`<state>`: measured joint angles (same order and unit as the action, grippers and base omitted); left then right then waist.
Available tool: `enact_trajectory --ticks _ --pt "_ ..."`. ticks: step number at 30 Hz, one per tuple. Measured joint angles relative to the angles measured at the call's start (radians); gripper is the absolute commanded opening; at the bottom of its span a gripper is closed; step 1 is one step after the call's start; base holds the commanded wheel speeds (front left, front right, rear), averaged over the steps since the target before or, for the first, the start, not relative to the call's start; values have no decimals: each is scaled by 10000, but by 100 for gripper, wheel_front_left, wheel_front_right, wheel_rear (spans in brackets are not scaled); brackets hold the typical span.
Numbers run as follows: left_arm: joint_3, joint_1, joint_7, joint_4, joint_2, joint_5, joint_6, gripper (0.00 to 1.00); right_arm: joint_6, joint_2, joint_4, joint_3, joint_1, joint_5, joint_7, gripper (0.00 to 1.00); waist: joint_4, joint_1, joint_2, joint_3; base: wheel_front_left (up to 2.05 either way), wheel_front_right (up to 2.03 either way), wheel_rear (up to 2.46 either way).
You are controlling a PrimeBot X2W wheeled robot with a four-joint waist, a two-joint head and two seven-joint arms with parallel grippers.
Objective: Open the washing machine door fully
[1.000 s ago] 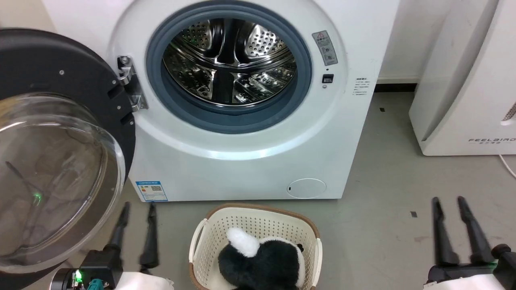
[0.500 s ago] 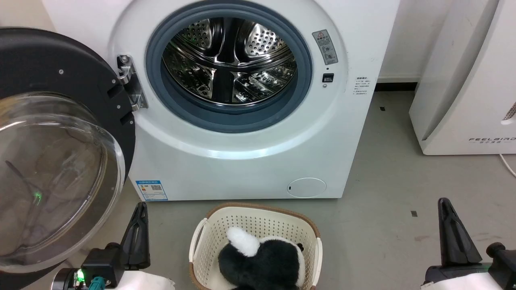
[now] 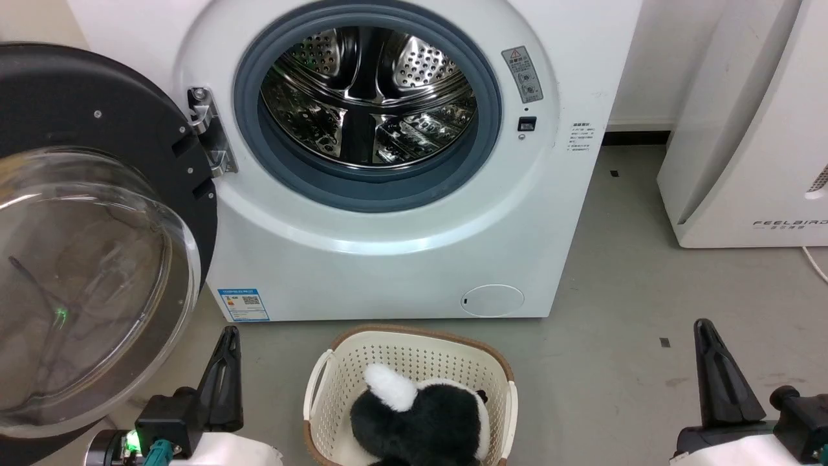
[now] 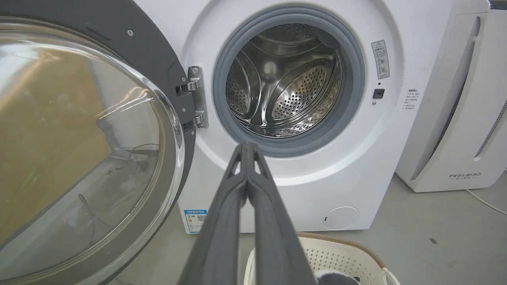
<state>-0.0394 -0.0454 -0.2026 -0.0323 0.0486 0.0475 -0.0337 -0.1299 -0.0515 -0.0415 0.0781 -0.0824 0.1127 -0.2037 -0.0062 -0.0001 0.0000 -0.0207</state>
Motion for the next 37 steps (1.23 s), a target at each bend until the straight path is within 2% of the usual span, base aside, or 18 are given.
enact_trajectory --ticks 37 --pt "169 72 723 102 0 -107 134 0 0 0 144 -282 220 -360 748 0 23 1 0 77 0 0 0"
